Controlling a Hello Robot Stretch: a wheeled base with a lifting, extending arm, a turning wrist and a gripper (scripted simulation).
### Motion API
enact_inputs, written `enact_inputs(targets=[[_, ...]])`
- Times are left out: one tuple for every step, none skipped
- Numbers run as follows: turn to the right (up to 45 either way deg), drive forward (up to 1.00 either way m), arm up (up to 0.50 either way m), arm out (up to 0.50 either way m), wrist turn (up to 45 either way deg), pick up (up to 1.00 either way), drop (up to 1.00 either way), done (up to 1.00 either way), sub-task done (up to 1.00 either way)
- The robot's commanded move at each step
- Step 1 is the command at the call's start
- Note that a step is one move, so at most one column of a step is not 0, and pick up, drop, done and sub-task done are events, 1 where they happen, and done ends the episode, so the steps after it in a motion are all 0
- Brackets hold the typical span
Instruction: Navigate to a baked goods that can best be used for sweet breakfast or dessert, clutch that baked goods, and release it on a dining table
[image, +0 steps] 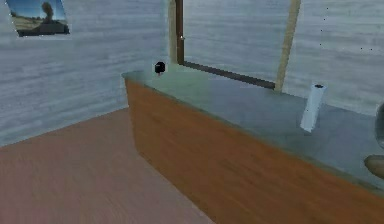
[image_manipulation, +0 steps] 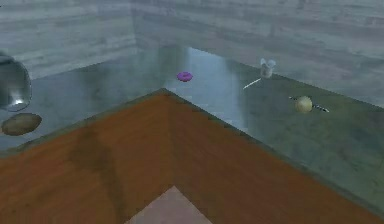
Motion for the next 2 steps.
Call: enact_inputs(targets=[[45.0,0.00,0.00,0.00,0.0,0.00,0.00,0.00,0.00],[39.0,0.00,0.00,0.00,0.0,0.00,0.00,0.00,0.00]])
